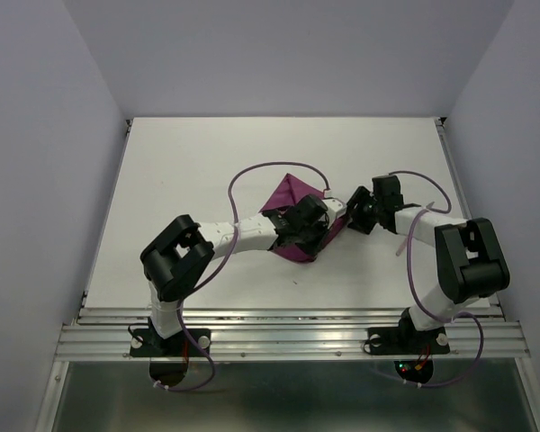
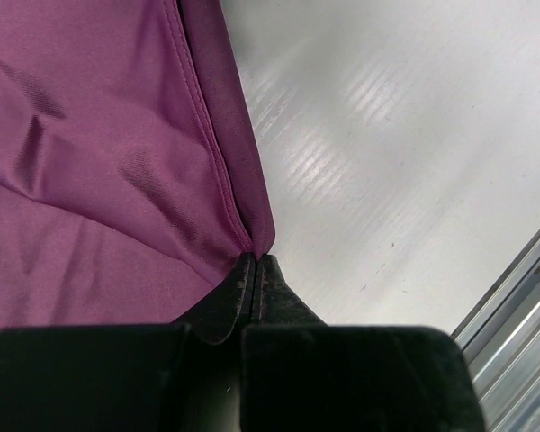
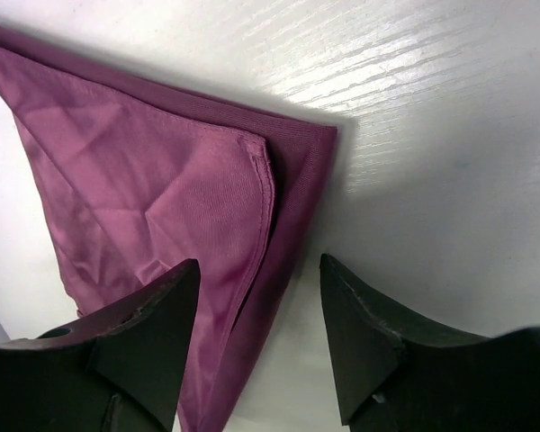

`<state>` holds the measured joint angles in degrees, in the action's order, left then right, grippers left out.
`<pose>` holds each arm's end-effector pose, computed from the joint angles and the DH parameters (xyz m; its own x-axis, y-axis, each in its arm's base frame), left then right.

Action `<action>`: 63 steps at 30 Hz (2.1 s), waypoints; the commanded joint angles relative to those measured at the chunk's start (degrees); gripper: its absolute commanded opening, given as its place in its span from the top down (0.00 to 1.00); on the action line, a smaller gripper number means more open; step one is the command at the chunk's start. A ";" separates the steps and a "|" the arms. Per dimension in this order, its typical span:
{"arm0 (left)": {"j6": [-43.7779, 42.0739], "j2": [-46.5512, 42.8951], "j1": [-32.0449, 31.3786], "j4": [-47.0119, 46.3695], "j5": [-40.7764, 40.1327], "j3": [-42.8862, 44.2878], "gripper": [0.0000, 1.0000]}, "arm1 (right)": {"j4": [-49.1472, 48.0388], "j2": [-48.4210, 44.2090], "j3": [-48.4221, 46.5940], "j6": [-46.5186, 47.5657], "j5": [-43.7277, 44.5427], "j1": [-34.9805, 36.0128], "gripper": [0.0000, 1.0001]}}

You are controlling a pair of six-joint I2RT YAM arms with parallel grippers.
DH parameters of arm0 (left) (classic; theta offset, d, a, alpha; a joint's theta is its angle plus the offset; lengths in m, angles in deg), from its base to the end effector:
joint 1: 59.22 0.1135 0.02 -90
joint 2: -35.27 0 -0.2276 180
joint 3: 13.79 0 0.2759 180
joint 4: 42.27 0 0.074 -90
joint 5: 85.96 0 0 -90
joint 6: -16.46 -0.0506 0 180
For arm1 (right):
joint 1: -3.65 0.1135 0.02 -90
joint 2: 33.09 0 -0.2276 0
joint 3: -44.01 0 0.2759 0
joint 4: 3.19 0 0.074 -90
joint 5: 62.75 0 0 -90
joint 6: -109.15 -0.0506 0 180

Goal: Fold the napkin into a case and place the utensils inside
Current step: Pick up the upper triangle-folded napkin from the center of the board, then turn over the upper triangle folded napkin at the center of the board.

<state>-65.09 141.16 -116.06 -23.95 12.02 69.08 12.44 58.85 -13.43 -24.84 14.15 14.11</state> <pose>0.2290 -0.3633 0.1425 -0.4876 0.4802 -0.7292 0.8233 0.5307 -0.2010 0.3265 0.0719 0.0901 -0.7651 0.5466 -0.3404 0.2942 0.7669 0.5704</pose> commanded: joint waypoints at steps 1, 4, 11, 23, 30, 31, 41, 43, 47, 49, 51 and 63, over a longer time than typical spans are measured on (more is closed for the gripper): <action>-0.19 -3.67 0.68 -1.45 2.64 -0.78 1.00 | -2.01 0.78 2.25 -1.01 -2.27 -0.18 0.41; -0.27 -3.76 0.76 -1.45 2.82 -0.78 1.00 | -2.45 1.92 2.26 -1.71 -3.07 -0.18 0.46; -0.27 -3.76 0.76 -1.45 3.26 -0.61 1.00 | -4.92 4.82 -0.81 -2.07 -3.60 -0.18 0.63; -0.36 -4.81 0.76 0.30 4.32 2.11 1.00 | -0.53 -0.27 -4.33 -0.40 3.42 -0.18 0.99; -0.54 -6.65 0.76 2.85 5.81 6.86 1.00 | 3.34 -5.98 -8.45 2.67 8.79 -0.18 0.99; -0.54 -6.92 0.76 3.46 5.81 8.00 1.00 | 3.87 -7.03 -9.25 3.29 9.23 -0.18 0.99; -0.89 -8.77 0.76 7.60 8.17 18.37 1.00 | 10.19 -13.27 -18.66 7.07 16.26 -0.70 0.99; -0.54 -8.51 0.76 8.47 9.14 20.74 1.00 | 11.08 -15.11 -19.27 7.68 17.05 -0.70 0.99; -0.19 -8.59 0.68 9.01 11.78 22.51 1.00 | 13.71 -18.72 -19.98 8.65 19.86 -0.70 0.99; -0.01 -8.94 0.68 9.36 12.58 22.95 1.00 | 14.68 -20.92 -20.07 9.36 21.01 -0.70 0.99; -0.19 -9.03 0.33 9.71 13.10 23.82 1.00 | 16.34 -22.41 -20.15 9.80 22.67 -1.22 0.99; -0.27 -9.03 -6.43 12.78 13.20 29.98 1.00 | 28.20 -35.15 -22.26 14.28 31.81 -1.23 0.99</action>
<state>-65.59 135.89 -119.31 -13.54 22.03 95.44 38.43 27.90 -31.18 -13.34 38.21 13.80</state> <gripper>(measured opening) 0.020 0.034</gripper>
